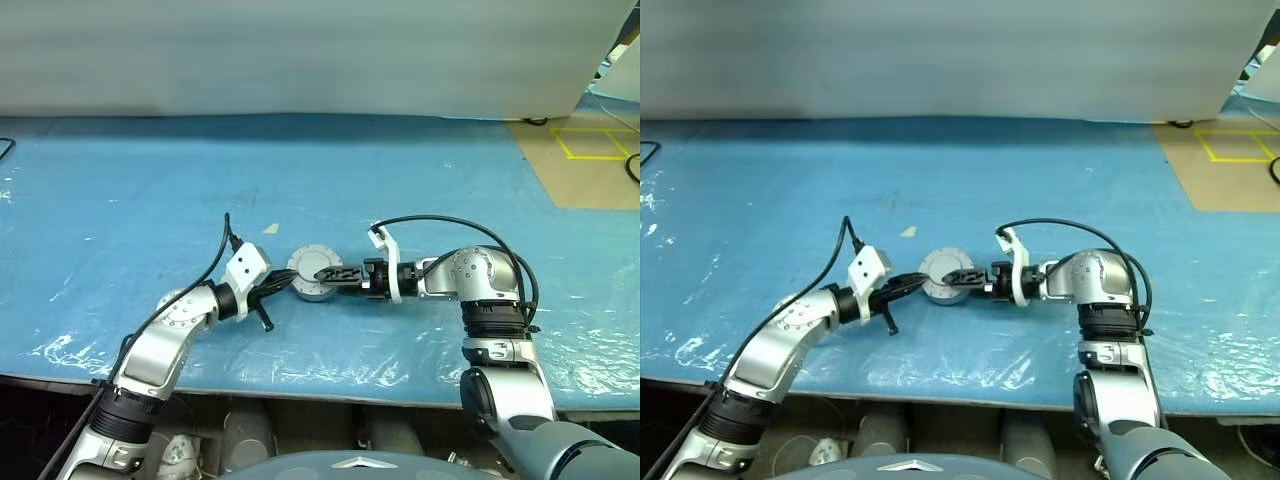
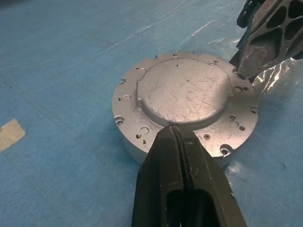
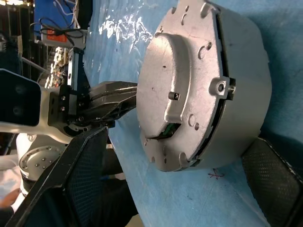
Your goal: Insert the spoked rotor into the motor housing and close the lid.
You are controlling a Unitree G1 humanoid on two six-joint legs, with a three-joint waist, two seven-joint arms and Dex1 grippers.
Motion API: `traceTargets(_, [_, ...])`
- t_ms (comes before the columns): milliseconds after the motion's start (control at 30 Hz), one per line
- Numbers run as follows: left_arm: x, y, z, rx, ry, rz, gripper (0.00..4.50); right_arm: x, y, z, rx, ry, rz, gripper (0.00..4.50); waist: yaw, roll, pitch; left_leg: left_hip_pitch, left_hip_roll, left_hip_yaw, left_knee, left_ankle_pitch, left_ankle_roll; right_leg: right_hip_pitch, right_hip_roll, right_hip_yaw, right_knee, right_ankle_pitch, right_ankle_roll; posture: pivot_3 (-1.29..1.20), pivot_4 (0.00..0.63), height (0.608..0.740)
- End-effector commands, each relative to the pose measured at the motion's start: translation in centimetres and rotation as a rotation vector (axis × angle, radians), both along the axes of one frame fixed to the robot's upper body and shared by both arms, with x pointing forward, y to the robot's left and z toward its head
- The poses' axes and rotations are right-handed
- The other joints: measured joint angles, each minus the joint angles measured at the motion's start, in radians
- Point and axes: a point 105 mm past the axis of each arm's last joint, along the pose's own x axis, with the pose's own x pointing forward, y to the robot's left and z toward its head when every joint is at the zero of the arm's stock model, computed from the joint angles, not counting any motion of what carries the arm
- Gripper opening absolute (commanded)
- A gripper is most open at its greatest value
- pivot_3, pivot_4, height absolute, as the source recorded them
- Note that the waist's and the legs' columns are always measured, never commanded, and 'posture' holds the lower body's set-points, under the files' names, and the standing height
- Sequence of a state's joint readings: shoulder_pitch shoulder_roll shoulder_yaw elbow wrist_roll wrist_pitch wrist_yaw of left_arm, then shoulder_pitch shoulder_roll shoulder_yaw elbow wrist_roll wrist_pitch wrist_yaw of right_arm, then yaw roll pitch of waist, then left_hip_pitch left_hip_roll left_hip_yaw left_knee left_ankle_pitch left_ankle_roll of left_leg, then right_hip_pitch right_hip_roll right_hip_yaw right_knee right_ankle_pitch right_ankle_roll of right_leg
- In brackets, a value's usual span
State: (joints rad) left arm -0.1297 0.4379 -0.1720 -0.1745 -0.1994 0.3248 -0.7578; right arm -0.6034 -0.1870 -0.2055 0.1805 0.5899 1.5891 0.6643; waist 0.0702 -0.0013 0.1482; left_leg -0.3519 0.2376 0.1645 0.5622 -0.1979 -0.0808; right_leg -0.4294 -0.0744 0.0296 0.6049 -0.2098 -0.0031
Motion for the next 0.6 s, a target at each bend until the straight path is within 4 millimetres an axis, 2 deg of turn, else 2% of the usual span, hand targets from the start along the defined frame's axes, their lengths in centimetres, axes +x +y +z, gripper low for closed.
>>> traceTargets(33, [-1.23,-0.13,-3.34,0.055,0.127,-0.009,0.00,0.02,1.01,0.73,0.072,0.014,-0.013,4.47,-0.001,0.000,0.000,0.000,0.000,0.000,0.000,0.000,0.000,0.000,0.000,0.000,0.000,0.000,0.000,0.00,0.150,0.740])
traceTargets(433, [-1.10,-0.15,-3.37,0.063,0.122,-0.017,0.00,-0.14,0.68,1.20,0.121,0.005,-0.029,4.47,-0.001,0.001,0.000,0.001,0.000,0.000,-0.002,0.000,0.000,0.000,0.000,0.000,-0.001,-0.003,0.005,0.00,0.150,0.740])
traceTargets(533, [-1.14,-0.20,-3.37,0.062,0.122,-0.020,0.00,-0.34,0.73,1.39,0.141,0.000,-0.022,3.87,0.000,0.001,0.000,0.001,0.000,0.000,-0.002,0.000,0.000,0.000,0.000,0.000,-0.001,-0.002,0.003,0.00,0.150,0.740])
traceTargets(600, [-1.15,-0.21,-3.38,0.063,0.122,-0.021,0.00,-0.49,0.82,1.64,0.161,-0.005,-0.013,3.22,0.000,0.001,0.000,0.001,0.000,0.000,-0.002,0.000,0.000,0.000,0.000,0.000,-0.001,-0.002,0.003,0.00,0.150,0.740])
